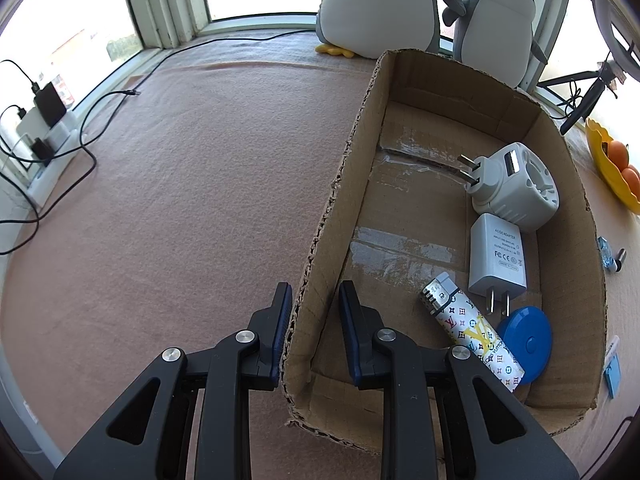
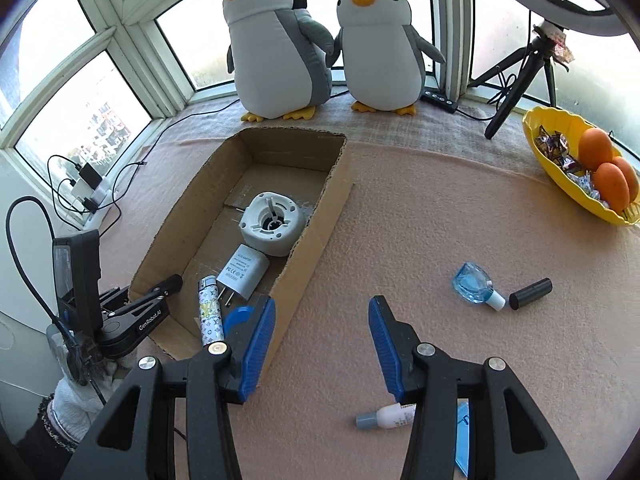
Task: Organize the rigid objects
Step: 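Move the right tool to the blue eye-drop bottle and grasp it, then carry the blue eye-drop bottle into the box and release it with the right tool, then move the right tool to the white tube with keys and grasp it, then carry the white tube into the box and release it with the right tool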
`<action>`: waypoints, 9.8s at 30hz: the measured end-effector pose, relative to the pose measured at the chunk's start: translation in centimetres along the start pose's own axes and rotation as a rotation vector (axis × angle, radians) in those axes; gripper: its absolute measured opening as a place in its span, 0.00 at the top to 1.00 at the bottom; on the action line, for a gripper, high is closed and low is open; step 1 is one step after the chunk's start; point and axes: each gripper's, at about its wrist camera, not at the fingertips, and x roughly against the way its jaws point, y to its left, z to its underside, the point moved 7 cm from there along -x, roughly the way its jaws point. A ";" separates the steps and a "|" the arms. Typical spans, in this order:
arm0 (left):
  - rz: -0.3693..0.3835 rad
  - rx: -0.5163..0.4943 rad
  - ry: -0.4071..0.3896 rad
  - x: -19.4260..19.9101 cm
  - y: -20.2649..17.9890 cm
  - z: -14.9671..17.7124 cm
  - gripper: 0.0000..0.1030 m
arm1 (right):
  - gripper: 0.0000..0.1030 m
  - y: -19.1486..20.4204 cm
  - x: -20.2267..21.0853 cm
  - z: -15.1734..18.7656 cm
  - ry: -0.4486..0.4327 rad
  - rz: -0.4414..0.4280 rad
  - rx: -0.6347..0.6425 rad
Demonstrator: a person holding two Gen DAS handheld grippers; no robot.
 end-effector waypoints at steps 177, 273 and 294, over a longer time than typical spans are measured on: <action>-0.044 -0.086 0.004 0.0 -0.7 -0.2 0.78 | 0.46 -3.2 7.7 8.3 -0.031 0.034 -0.238; 0.033 -0.143 0.007 -0.3 -0.5 -0.6 0.78 | 0.83 9.2 -2.8 0.6 -0.017 -0.077 -0.018; 0.058 -0.125 0.009 -0.5 -0.3 -0.6 0.78 | 0.83 12.1 -8.1 -3.4 0.033 -0.122 -0.020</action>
